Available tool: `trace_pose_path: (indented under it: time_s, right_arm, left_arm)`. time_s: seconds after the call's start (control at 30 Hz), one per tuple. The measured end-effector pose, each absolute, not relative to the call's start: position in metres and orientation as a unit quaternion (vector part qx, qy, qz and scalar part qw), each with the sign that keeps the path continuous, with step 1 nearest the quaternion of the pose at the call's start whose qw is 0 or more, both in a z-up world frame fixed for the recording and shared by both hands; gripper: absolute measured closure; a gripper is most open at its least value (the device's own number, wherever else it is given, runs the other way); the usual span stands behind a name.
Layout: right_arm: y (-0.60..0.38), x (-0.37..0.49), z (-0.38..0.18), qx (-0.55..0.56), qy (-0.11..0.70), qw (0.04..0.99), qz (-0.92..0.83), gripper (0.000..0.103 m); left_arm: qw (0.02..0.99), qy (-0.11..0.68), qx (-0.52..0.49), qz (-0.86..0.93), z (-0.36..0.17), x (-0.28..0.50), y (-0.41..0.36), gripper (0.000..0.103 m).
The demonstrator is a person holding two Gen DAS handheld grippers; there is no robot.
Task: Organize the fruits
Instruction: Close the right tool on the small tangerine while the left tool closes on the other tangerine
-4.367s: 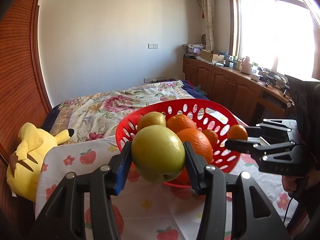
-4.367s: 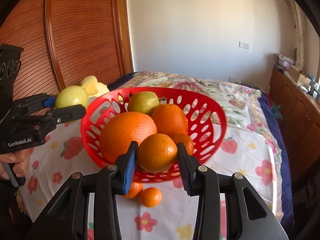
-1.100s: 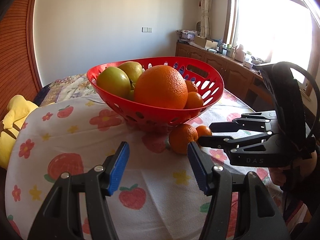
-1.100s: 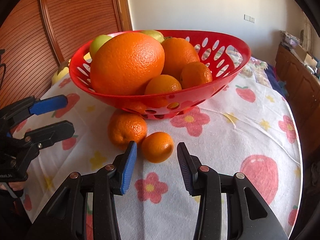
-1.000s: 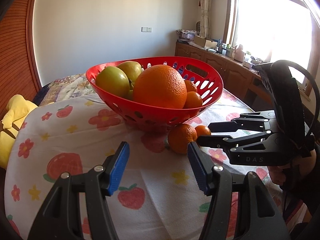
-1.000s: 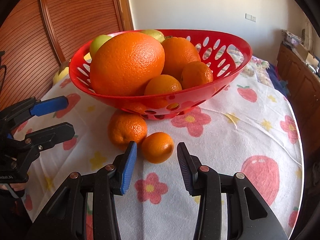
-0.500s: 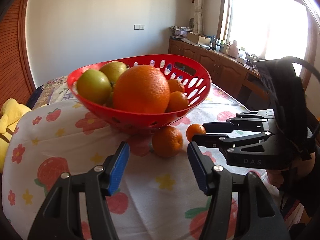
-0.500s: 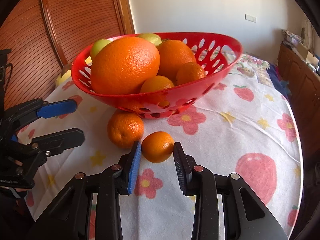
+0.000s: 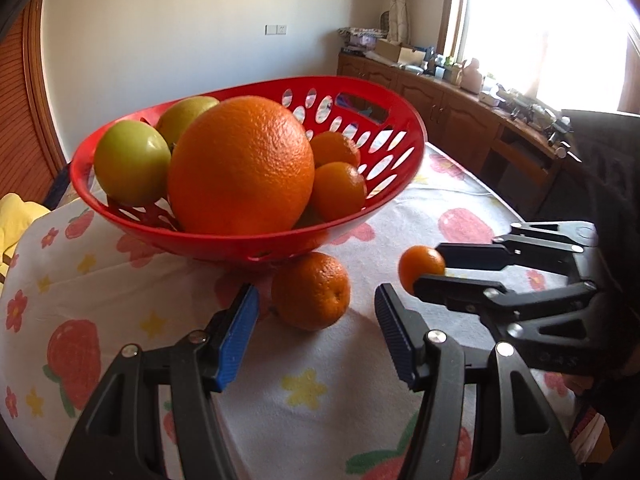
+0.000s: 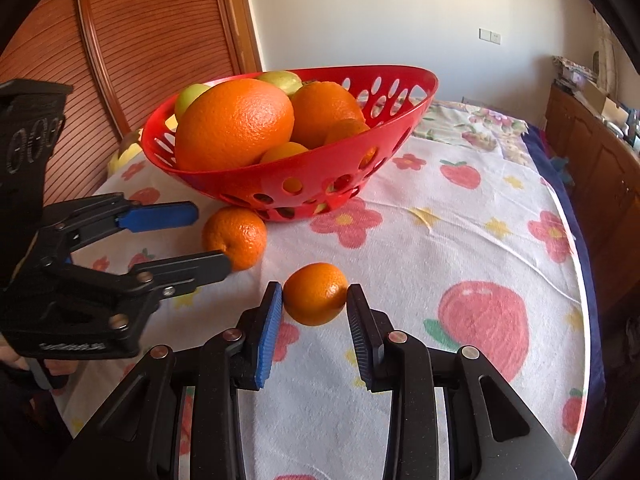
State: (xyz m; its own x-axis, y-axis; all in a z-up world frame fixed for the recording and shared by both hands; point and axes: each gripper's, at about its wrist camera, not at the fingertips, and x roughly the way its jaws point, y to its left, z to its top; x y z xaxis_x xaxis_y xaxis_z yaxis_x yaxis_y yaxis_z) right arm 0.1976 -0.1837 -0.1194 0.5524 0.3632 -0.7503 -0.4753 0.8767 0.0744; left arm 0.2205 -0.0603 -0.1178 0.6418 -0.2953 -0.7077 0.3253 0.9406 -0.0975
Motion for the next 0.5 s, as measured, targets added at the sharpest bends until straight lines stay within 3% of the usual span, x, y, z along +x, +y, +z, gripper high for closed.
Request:
trace_pose_path:
  time_s: [0.3,0.37,0.43,0.5]
  right_arm:
    - [-0.183,0.196,-0.122,-0.066,0.41,0.877,0.243,0.07]
    - [-0.183,0.196,-0.121,-0.066,0.41,0.876,0.244,0.07]
    - [-0.183,0.196,-0.122,-0.066,0.412,0.876,0.244,0.07]
    - [-0.183,0.196,-0.122,-0.067,0.412,0.875,0.243,0.07]
  left_arm:
    - [0.896,0.407,0.028,-0.175,-0.127,0.231,-0.068,0.043]
    - [0.894,0.411,0.032,-0.176,-0.129,0.232,-0.07,0.047]
    - [0.898,0.405,0.047,-0.168,-0.129,0.23,-0.072,0.058]
    - [0.896,0.403,0.047,-0.178,-0.129,0.227,-0.071,0.059]
